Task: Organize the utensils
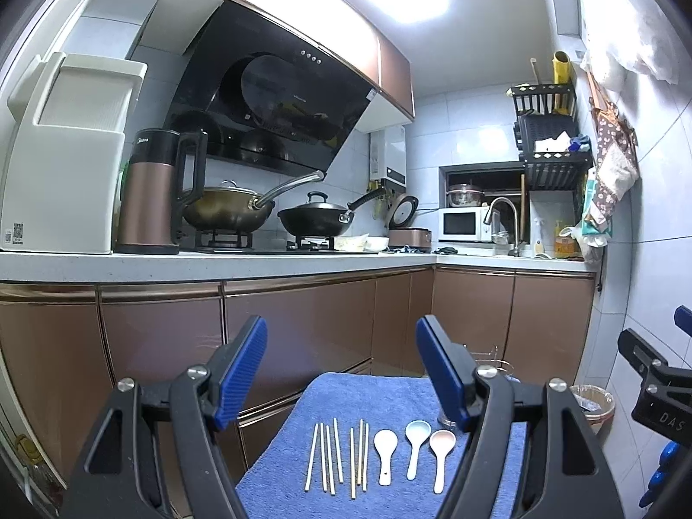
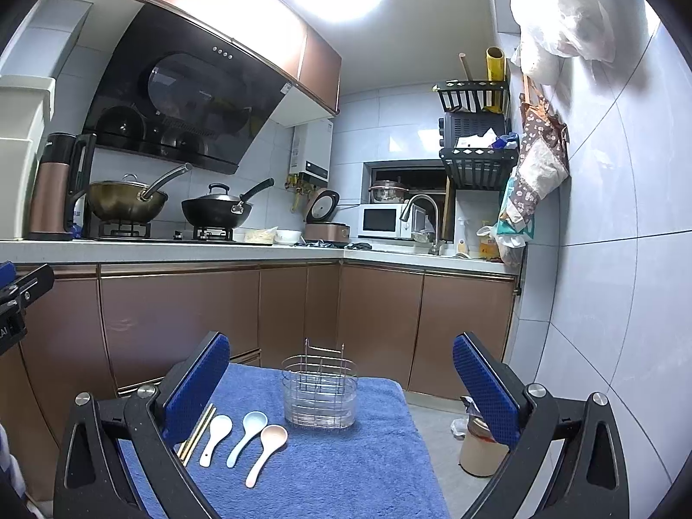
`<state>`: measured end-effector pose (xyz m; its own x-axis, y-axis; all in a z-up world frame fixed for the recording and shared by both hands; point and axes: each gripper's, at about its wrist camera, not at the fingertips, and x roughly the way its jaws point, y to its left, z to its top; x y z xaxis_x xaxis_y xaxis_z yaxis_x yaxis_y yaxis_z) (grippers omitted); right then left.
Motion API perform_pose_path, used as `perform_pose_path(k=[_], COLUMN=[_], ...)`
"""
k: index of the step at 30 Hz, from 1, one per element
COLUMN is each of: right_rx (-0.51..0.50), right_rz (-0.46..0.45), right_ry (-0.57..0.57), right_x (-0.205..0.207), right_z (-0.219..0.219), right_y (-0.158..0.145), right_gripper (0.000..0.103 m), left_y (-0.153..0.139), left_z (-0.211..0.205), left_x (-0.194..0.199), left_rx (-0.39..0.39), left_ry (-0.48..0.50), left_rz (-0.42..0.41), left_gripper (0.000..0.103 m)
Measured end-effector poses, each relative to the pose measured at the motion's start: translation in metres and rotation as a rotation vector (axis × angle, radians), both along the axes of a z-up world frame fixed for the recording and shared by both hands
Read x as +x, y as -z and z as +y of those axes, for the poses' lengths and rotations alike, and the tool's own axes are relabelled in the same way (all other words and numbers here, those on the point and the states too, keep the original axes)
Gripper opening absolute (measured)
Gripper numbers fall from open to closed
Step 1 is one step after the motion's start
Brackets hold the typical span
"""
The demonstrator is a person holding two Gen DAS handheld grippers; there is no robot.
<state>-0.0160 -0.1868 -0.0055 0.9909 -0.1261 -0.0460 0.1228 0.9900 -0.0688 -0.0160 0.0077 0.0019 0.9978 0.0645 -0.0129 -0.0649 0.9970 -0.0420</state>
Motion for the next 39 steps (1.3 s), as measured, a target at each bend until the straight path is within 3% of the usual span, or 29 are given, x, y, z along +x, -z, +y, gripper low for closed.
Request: perform_pose_path(k=[18, 27, 32, 37, 39], right_rx=[-0.03, -0.038, -0.003, 0.084, 0.135], right_rz=[-0.004, 0.012, 0.084, 0.254, 0.345], right_ry=[-0.018, -0.039, -0.076, -0.16, -0.203], right_x=[0.015, 0.032, 0.06, 0.113, 0.142], right_z=[0.009, 0.008, -0.001, -0.015, -0.02], right_y=[0.004, 0.006, 0.022, 0.059, 0.082], right_gripper=[0.103, 0.103, 0.103, 0.103, 0.095], left_y=[0.002, 0.005, 0.016, 0.043, 0.058], left_z=[0.008, 0.004, 0.013, 0.031, 0.04], left_x=[0.01, 0.036, 0.067, 0.112, 0.134], left_rx=[-0.03, -0.033, -0.059, -0.128, -0.156], left_ry=[-0.033, -0.015, -0.003, 0.016, 0.027], left_rz=[-0.013, 0.024, 0.11, 0.269, 0.348], left_gripper=[0.075, 0.075, 0.075, 0.075, 0.075])
